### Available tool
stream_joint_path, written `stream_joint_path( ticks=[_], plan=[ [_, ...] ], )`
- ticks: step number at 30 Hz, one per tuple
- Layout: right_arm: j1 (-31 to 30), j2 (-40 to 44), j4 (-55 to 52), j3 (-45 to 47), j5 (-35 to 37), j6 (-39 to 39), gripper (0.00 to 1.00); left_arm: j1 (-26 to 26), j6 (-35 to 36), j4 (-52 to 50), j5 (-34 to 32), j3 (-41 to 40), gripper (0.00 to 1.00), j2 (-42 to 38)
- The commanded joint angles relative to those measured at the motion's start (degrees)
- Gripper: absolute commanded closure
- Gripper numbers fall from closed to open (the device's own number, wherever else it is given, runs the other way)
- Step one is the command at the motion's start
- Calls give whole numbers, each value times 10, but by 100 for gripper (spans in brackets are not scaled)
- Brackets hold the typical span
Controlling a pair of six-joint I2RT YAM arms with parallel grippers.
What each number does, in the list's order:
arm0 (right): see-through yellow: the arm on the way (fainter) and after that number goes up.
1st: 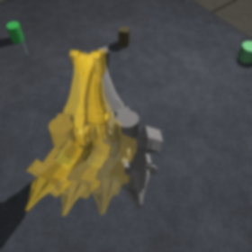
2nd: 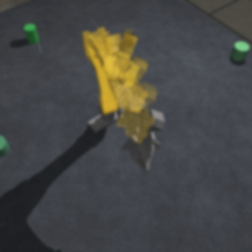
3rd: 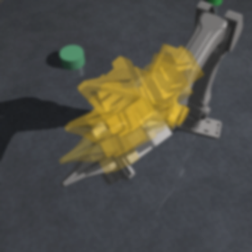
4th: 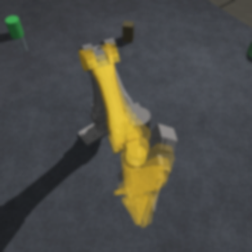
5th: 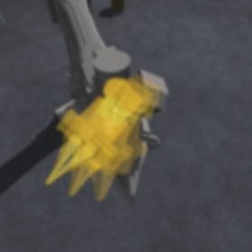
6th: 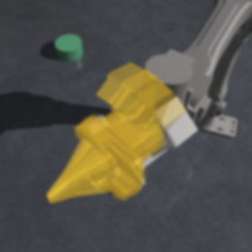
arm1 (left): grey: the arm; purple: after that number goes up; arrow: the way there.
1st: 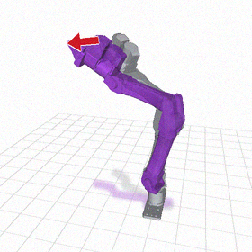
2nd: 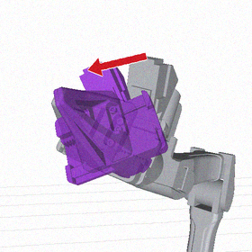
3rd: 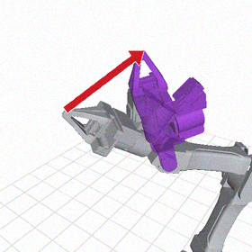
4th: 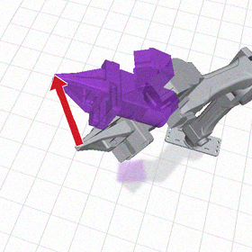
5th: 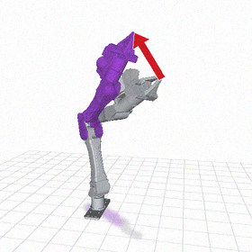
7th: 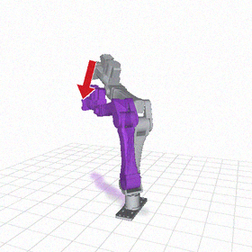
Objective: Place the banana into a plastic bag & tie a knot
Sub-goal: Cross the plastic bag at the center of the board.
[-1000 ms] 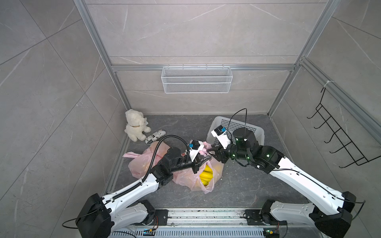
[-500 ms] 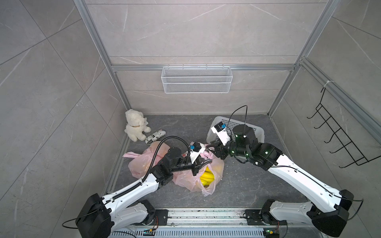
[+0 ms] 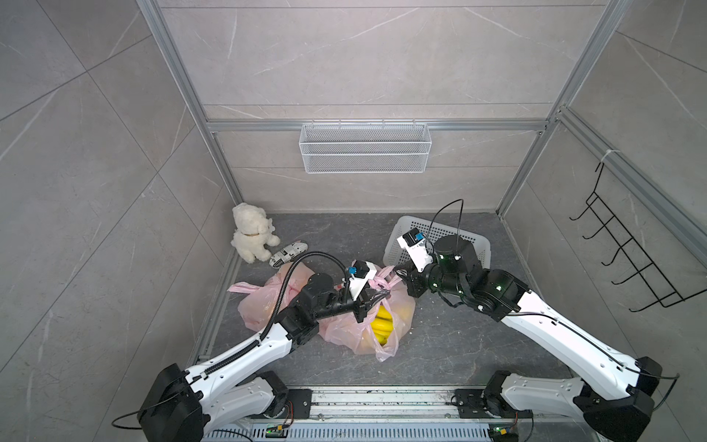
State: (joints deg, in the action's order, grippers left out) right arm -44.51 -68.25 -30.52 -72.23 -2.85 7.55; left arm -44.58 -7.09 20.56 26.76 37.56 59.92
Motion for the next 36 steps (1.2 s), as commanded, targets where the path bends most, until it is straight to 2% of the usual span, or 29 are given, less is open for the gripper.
stream_joint_path(
  ticks=[1, 6, 11, 16, 25, 30, 36],
  plan=[
    [6, 24, -15, 16, 73, 16, 100, 10, -18, 0, -17, 0, 89, -23],
    [-12, 56, -10, 36, 40, 11, 100, 24, -32, -9, -24, -1, 89, -20],
    [-47, 44, -28, 47, 108, 21, 100, 29, -45, -1, -31, -2, 89, -17],
    [-60, 52, -32, 72, 120, 52, 100, 39, -55, -6, -56, -2, 90, -18],
    [-133, 28, -48, 111, 104, 106, 100, 59, -61, -12, -66, -4, 90, -21],
    [-144, 29, -22, 134, 57, 134, 100, 62, -59, -18, -66, -1, 90, -14],
    [-174, -14, 11, 135, 24, 156, 100, 63, -61, -16, -64, 2, 90, -8]
  ],
)
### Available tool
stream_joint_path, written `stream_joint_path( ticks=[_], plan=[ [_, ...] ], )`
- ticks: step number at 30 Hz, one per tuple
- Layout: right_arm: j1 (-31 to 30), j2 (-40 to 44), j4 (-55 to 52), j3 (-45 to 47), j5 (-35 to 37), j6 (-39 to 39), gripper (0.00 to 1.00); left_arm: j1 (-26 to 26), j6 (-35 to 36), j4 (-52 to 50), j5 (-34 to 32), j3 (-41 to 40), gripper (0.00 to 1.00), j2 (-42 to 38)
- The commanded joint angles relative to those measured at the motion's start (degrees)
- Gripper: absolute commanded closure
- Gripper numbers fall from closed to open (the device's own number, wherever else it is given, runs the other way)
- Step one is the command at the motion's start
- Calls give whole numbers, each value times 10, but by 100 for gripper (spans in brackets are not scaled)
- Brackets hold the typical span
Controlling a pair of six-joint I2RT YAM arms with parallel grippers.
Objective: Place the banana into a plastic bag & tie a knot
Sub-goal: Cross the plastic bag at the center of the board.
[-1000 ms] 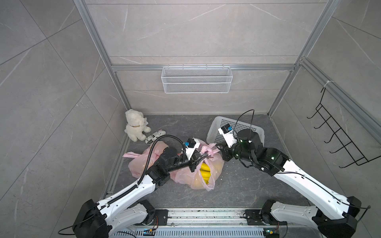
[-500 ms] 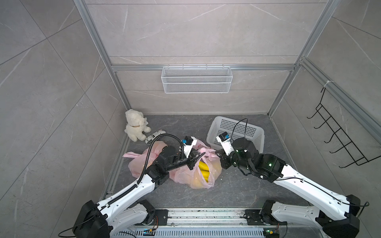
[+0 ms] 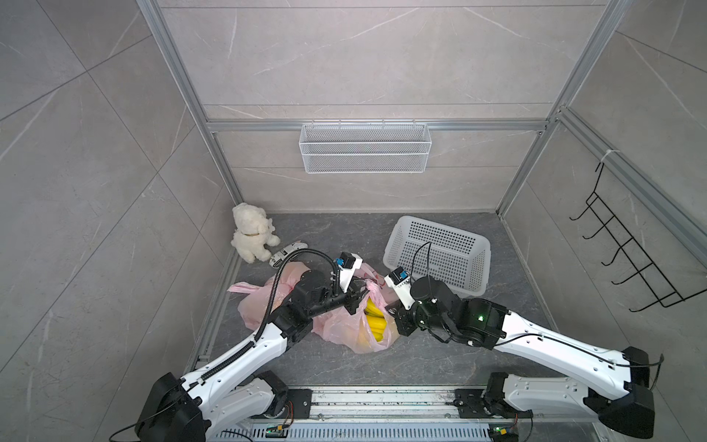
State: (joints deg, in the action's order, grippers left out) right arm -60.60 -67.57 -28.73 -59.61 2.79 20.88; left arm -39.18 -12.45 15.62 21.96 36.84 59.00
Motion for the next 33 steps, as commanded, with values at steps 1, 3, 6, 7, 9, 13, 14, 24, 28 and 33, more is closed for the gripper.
stream_joint_path(
  ticks=[1, 3, 6, 7, 9, 13, 14, 24, 28, 33],
  plan=[
    [-18, -28, -5, 5, -30, 26, 100, 9, -7, 33, -15, 9, 90, 2],
    [-21, -30, -1, 0, -27, 32, 100, 9, -6, 33, -13, 9, 90, 2],
    [-21, -25, 2, 2, -19, 40, 100, 9, -6, 27, -16, 10, 90, 2],
    [-22, -30, 2, 3, -23, 42, 100, 9, -6, 28, -17, 9, 90, 1],
    [-22, -51, 9, 11, -42, 53, 100, 9, -6, 29, -16, 10, 90, 1],
    [-27, -94, 23, 19, -65, 75, 100, 9, -6, 34, -14, 10, 90, 3],
    [-28, -101, 30, 20, -63, 83, 100, 9, -7, 35, -13, 10, 90, 4],
    [-28, -138, 152, 39, 29, 146, 94, 9, -18, 22, -7, 7, 89, -16],
    [-28, -104, 168, 46, 43, 130, 94, 9, -8, -33, -35, 5, 82, -54],
    [-27, -48, 120, 33, 72, 100, 97, 9, -10, -114, -102, -5, 54, -105]
  ],
)
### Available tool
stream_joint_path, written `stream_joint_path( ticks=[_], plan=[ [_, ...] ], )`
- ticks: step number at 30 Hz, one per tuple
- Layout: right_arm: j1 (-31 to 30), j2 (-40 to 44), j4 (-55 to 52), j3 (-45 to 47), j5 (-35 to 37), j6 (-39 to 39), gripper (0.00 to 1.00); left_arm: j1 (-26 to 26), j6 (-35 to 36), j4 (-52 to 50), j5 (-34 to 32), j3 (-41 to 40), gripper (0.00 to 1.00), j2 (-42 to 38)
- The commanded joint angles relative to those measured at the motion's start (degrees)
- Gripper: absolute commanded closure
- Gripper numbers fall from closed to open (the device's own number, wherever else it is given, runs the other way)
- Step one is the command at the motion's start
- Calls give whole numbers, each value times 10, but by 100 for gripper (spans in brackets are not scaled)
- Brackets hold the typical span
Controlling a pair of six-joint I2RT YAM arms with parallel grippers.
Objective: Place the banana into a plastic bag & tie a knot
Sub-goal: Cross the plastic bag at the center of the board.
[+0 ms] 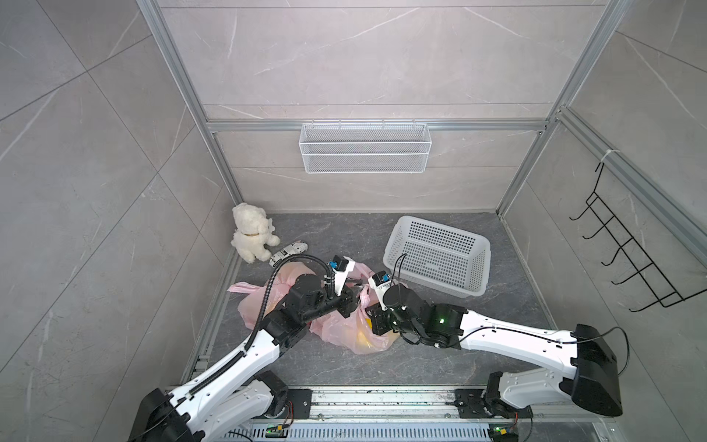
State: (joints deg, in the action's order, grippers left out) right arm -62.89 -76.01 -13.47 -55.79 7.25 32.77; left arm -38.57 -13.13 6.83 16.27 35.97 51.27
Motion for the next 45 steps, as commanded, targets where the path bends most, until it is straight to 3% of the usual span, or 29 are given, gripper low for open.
stream_joint_path(
  ticks=[1, 16, 26, 31, 35, 41, 45],
  plan=[
    [-3, 44, -42, -9, 33, -22, 97, 3, -5, -32, -49, -1, 52, -34],
    [0, 77, -78, -36, 59, -32, 99, -24, 15, -44, -74, -94, 26, -189],
    [0, 75, -87, -51, 64, -39, 99, -78, 87, -45, -162, -56, 28, -150],
    [0, 78, -89, -50, 63, -41, 99, -79, 121, -45, -212, -35, 36, -146],
    [1, 80, -90, -49, 69, -43, 99, -79, 142, -63, -204, -17, 44, -153],
    [2, 79, -90, -53, 68, -44, 99, -87, 182, -92, -142, -9, 44, -172],
    [2, 75, -88, -56, 64, -46, 99, -97, 199, -102, -146, 11, 44, -139]
  ],
)
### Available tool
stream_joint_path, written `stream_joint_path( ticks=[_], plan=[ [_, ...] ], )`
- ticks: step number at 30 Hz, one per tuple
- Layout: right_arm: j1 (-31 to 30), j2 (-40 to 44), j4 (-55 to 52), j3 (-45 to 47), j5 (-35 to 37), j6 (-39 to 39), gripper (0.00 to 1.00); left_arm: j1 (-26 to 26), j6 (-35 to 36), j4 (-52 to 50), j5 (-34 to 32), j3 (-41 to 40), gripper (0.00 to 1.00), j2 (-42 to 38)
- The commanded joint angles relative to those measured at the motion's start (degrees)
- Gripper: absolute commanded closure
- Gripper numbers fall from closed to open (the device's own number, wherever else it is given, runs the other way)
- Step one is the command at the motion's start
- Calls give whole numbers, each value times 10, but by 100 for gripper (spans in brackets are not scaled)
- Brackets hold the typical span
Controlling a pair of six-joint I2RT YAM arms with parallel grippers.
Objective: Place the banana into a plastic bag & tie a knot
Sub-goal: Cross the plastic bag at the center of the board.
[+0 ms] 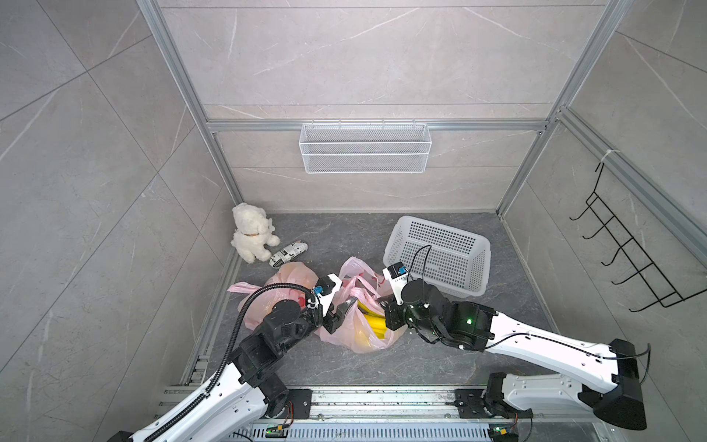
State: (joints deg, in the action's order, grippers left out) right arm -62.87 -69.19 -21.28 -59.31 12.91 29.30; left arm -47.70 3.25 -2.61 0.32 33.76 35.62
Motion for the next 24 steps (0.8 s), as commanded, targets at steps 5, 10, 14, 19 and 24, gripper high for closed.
stream_joint_path(
  ticks=[5, 10, 14, 19, 24],
  plan=[
    [2, 6, -11, -22, 1, -12, 98, -8, 58, 2, -8, 56, 47, 47],
    [3, 7, -11, -22, -2, -12, 98, -8, 64, -3, 2, 77, 64, 72],
    [2, 6, -15, -25, -4, -12, 99, -8, 58, 1, 12, 85, 82, 85],
    [3, 12, -22, -26, 0, -18, 98, -8, 55, 9, 19, 95, 93, 95],
    [3, 15, -32, -33, -6, -37, 99, -8, 47, 19, -13, 106, 100, 101]
  ],
)
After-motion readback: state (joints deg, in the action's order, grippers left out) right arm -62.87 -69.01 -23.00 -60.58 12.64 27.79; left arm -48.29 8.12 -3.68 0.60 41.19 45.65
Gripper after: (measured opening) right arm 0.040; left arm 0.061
